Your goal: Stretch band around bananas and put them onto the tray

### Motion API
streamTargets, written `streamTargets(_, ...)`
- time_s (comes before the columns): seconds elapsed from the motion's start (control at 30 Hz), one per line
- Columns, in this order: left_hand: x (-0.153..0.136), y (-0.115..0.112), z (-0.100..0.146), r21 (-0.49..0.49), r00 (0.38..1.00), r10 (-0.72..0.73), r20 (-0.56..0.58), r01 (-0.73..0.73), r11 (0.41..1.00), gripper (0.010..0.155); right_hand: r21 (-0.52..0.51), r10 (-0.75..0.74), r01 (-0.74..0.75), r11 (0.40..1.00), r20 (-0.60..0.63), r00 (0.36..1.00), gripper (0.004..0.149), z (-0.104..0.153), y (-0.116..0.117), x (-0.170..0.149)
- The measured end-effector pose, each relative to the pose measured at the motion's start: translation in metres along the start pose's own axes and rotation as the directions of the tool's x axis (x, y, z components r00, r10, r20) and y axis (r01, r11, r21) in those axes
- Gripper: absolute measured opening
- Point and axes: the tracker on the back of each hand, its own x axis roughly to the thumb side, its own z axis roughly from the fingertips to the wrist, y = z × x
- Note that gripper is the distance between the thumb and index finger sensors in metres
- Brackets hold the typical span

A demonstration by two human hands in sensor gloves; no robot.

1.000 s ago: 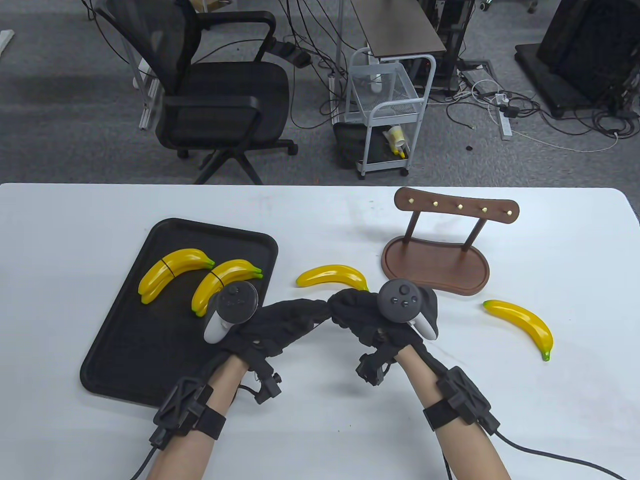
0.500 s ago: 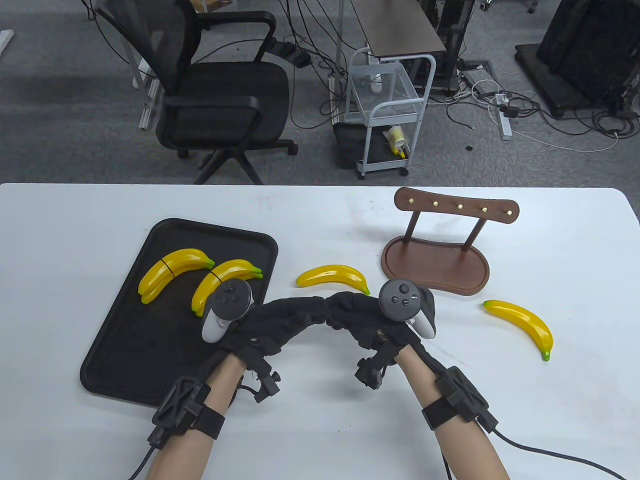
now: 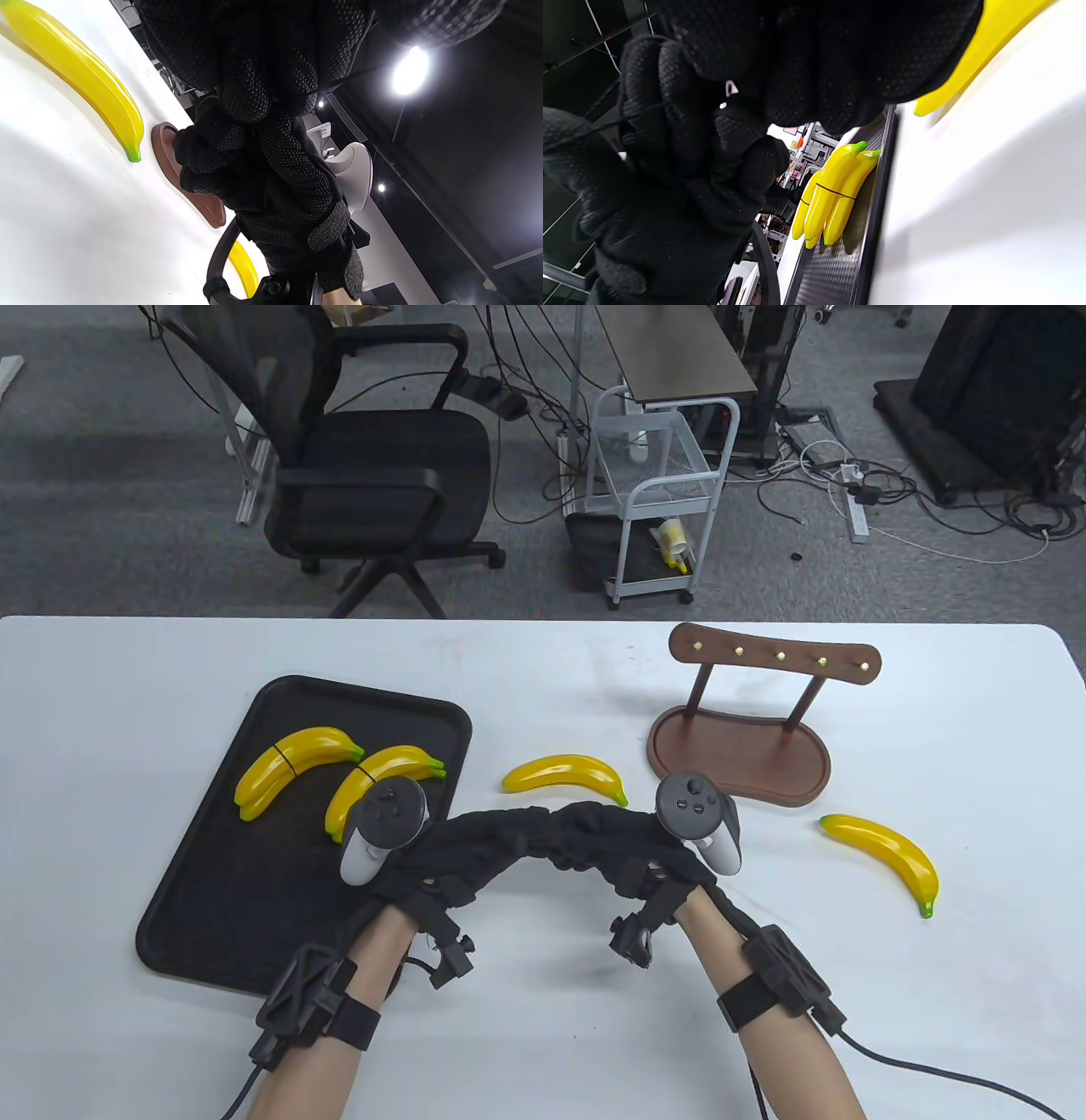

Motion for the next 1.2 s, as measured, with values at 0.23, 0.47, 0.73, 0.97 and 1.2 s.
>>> streamTargets(0.23, 0.002, 0.009, 0.005, 0.063, 0.993, -0.118, -0.031, 0.119, 0.991, 0.066, -0.058, 0.085, -0.086, 0.995, -0.022, 0.996, 0.045, 0.0, -0.006, 0.001)
streamTargets(0.47, 0.002, 0.02, 0.011, 0.128, 0.975, -0.21, -0.071, 0.218, 0.967, 0.067, -0.093, 0.244, -0.247, 0.965, -0.037, 0.969, 0.049, -0.006, -0.016, 0.007)
streamTargets(0.73, -0.003, 0.024, 0.017, 0.155, 0.903, -0.399, -0.159, 0.422, 0.893, 0.067, -0.119, 0.415, -0.423, 0.898, -0.082, 0.906, 0.051, -0.021, -0.03, 0.01)
streamTargets(0.97, -0.011, 0.024, 0.019, 0.14, 0.84, -0.496, -0.219, 0.53, 0.837, 0.07, -0.118, 0.569, -0.583, 0.804, -0.135, 0.811, 0.055, -0.04, -0.037, 0.006)
streamTargets(1.2, -0.023, 0.02, 0.018, 0.117, 0.823, -0.512, -0.247, 0.55, 0.827, 0.07, -0.123, 0.654, -0.677, 0.726, -0.182, 0.734, 0.061, -0.063, -0.038, -0.003)
